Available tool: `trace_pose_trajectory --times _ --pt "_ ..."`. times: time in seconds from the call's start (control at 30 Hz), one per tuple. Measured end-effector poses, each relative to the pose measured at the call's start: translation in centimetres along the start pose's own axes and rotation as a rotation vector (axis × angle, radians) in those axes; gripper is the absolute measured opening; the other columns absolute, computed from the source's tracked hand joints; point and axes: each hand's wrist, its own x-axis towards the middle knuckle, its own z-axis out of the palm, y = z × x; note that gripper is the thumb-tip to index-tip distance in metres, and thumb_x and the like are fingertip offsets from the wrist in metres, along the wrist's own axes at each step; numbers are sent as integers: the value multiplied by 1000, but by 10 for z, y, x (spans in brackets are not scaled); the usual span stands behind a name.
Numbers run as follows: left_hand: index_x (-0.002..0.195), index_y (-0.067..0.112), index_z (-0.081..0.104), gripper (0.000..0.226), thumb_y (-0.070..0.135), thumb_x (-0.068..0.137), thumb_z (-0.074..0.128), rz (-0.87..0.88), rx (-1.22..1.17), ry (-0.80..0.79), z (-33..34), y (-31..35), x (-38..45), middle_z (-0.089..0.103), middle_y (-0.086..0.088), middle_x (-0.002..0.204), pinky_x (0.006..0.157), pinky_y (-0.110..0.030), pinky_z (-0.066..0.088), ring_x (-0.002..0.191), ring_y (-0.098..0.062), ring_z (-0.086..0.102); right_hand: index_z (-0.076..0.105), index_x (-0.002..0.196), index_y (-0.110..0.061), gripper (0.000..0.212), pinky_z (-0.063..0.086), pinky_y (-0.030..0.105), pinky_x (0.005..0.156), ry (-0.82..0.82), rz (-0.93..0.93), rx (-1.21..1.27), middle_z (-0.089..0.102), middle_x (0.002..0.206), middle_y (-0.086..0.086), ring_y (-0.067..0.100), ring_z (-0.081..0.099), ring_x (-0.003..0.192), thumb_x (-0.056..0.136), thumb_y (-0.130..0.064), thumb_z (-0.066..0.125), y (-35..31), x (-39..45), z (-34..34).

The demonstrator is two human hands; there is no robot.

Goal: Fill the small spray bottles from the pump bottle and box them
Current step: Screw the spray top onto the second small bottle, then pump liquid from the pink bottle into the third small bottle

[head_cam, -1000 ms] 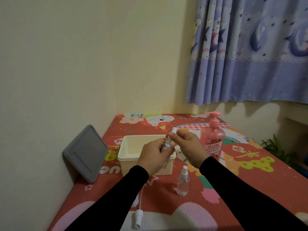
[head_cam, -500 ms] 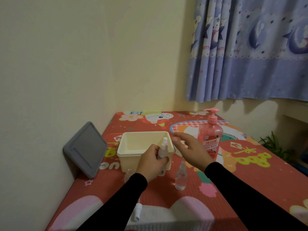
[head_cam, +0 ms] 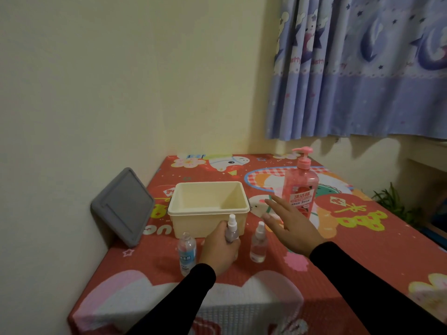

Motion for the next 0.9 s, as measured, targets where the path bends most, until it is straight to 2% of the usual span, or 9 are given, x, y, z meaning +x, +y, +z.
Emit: trace_pose_trajectory --times 0.07,0.13,0.23,0.37,0.5,0.63,0.8,0.9 --pt "91 14 54 9 17 86 61 14 -19 -17 2 1 -3 63 3 77 54 -10 39 62 -2 54 26 150 -32 64 20 31 117 1 11 -4 18 160 -9 11 19 146 93 -61 28 3 -3 1" --pt "93 15 55 9 17 87 62 23 -27 -16 3 2 -4 65 2 82 56 -9 39 68 -4 57 24 151 -31 65 20 31 117 0 16 -7 18 160 -8 11 20 146 93 -62 28 4 -5 1" --pt "95 17 55 10 19 87 61 20 -28 -17 3 1 -4 65 1 86 65 -20 44 78 -13 60 24 151 -30 69 20 31 117 -7 23 -3 18 160 -7 12 20 146 90 -64 26 4 -8 1" --pt "97 21 55 13 22 86 61 34 4 -26 0 3 -6 66 3 87 71 -27 48 80 -12 61 24 151 -31 66 22 32 116 -3 31 -6 19 160 -6 13 22 146 92 -62 28 2 -8 1" --pt "110 27 57 20 33 90 54 151 66 43 -10 12 -1 67 6 96 83 -38 52 91 -12 63 26 150 -31 65 23 33 116 2 32 -3 20 160 -7 12 22 146 93 -61 29 1 -4 1" --pt "134 18 51 44 26 91 58 217 136 117 -32 26 8 61 -1 120 96 -28 45 111 -15 56 29 149 -30 64 24 33 116 7 -2 4 23 159 -5 13 23 145 94 -60 30 -4 2 0" --pt "134 16 52 45 27 92 58 243 206 225 -71 26 10 59 0 123 90 -21 40 112 -13 55 32 148 -26 62 22 30 115 24 -40 18 26 158 -3 13 24 145 95 -58 33 -13 10 1" --pt "134 16 52 47 32 91 60 179 206 259 -89 12 7 60 -1 124 93 -27 43 114 -15 55 31 149 -26 62 20 29 115 21 -68 4 26 158 -3 12 23 145 96 -58 32 -18 15 1"
